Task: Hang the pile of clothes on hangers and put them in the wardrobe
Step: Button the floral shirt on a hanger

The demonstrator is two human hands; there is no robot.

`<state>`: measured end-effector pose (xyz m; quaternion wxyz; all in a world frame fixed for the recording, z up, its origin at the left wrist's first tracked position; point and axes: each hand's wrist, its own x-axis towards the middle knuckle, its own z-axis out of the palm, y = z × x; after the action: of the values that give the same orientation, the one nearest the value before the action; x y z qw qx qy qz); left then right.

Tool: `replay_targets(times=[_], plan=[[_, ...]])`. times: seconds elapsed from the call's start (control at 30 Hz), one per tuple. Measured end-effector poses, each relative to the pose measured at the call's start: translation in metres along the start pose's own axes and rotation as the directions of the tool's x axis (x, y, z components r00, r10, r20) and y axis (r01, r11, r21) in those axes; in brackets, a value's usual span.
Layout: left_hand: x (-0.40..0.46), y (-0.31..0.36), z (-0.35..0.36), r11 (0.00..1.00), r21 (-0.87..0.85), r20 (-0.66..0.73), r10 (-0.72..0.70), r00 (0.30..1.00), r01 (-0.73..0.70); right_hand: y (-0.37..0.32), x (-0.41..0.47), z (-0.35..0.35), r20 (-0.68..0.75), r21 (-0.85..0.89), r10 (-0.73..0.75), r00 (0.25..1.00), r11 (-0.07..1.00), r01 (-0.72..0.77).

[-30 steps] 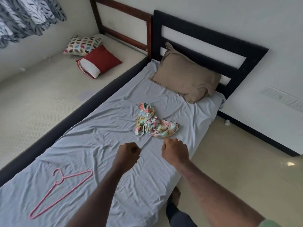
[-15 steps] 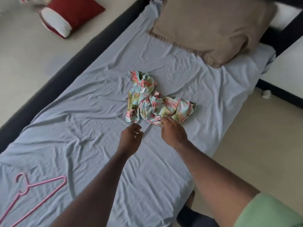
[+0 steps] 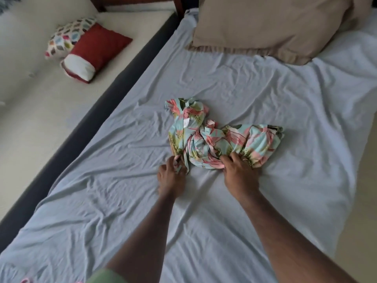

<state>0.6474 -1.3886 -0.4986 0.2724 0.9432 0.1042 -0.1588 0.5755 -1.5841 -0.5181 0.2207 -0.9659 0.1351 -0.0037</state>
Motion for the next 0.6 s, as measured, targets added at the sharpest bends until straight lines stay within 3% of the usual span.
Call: replay_targets(times=[0.23,0.4,0.5,0.6], plan=[[0.014,-0.014,0.002,0.997,0.028,0.039,0.077,0.996,-0.078,-0.014,0.009,0.002,-0.054,0.049,0.171,0.984,0.984,-0.169],[0.023,-0.032,-0.004,0.965,-0.015,0.078,0.264,0.961,-0.264,-0.036,-0.017,-0.008,-0.063,0.084,0.311,0.948,0.948,-0.306],[0.026,-0.056,-0.018,0.889,-0.194,0.136,0.443,0.886,-0.415,-0.069,-0.058,-0.013,-0.032,-0.041,0.464,0.885,0.884,-0.465],[0.002,-0.087,-0.037,0.792,-0.471,0.211,0.529,0.822,-0.388,-0.1,-0.109,-0.008,-0.007,-0.147,0.487,0.873,0.864,-0.482]])
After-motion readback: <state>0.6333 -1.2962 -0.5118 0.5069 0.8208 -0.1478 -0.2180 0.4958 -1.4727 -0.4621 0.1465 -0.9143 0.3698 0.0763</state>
